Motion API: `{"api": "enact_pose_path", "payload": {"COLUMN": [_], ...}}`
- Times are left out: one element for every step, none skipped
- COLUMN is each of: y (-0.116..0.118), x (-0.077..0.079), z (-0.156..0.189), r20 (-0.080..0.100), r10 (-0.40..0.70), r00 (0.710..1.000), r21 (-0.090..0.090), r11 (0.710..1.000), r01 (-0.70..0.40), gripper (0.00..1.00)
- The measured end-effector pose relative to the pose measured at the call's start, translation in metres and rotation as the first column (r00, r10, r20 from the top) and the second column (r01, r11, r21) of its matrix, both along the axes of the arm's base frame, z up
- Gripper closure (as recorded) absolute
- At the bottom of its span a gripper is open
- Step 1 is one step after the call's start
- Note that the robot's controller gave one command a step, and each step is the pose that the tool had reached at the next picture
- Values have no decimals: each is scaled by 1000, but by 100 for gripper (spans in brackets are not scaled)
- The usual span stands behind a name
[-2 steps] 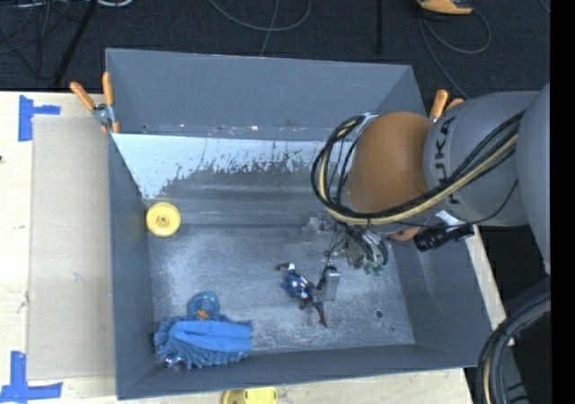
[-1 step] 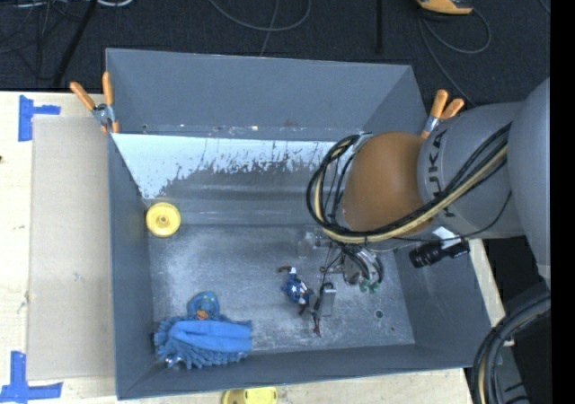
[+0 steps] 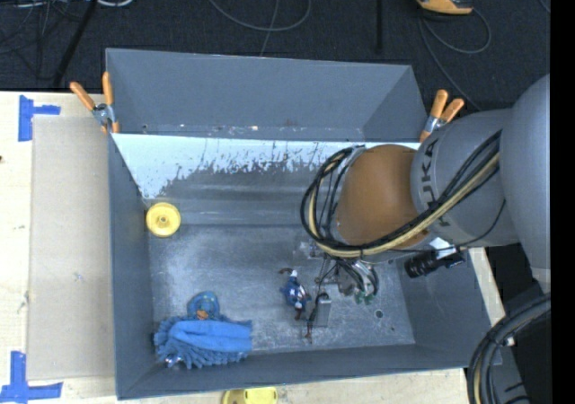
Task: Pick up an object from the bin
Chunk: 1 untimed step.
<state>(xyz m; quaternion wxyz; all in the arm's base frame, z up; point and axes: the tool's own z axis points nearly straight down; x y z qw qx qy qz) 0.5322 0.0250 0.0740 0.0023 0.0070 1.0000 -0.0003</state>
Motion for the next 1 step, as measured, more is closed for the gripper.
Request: {"api": "enact_pose_path", "payload": {"y": [9], "x": [-17], "z": [-3], "r20": [-25], "r10": [29], "r00": [999], "r21": [-1], "r11": [1000], "r01": [-29], "gripper": [100]}}
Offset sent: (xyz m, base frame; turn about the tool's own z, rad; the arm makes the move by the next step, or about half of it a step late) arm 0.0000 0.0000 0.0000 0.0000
